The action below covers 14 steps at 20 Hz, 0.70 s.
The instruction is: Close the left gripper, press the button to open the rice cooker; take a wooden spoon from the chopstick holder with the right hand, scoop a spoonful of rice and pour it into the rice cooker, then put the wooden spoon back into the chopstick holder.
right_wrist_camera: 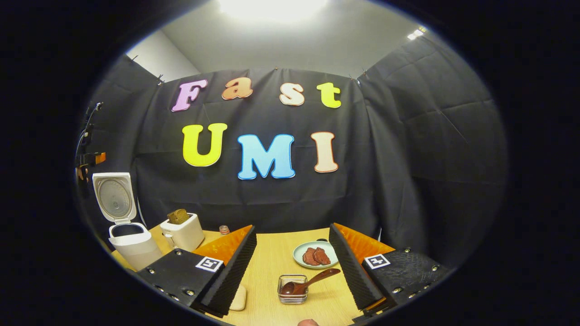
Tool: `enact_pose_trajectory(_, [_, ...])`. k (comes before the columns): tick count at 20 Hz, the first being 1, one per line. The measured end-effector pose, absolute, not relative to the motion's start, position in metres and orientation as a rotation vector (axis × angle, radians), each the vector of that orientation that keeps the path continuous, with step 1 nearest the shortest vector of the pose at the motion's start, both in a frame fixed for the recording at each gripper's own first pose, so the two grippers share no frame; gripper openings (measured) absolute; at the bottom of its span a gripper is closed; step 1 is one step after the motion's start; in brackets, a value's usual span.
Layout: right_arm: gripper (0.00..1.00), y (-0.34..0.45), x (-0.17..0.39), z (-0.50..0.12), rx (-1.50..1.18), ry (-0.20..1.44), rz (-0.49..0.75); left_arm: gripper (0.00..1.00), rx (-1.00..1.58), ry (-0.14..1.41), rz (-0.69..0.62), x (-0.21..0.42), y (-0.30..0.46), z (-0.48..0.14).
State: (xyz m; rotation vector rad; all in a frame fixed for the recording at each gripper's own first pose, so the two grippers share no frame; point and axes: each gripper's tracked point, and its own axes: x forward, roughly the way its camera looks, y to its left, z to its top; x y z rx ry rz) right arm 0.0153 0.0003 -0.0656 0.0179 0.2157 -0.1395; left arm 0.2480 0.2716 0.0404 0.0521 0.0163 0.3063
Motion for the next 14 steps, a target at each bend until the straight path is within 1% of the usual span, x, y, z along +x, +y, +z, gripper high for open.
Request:
enact_pose_trajectory(3, [0.97,0.003,0.007,-0.073,0.002,0.236,-0.155,0.97,0.076,0.043,0.324,0.286,0.293,0.033])
enact_pose_trajectory(7, [0.98,0.004,0.0,-0.079,-0.016,0.258,-0.171,0.98,0.063,0.131,0.35,0.333,0.318,0.004])
enact_pose_trajectory(11, [0.98,0.002,-0.006,-0.083,-0.029,0.278,-0.181,0.98,0.039,0.201,0.381,0.368,0.339,-0.019])
enact_pose_trajectory(13, [0.98,-0.001,-0.006,-0.081,-0.034,0.274,-0.184,0.98,0.009,0.257,0.378,0.374,0.34,-0.038])
enact_pose_trajectory(14, [0.98,-0.002,-0.005,-0.08,-0.036,0.272,-0.186,0.98,0.006,0.239,0.386,0.375,0.345,-0.036])
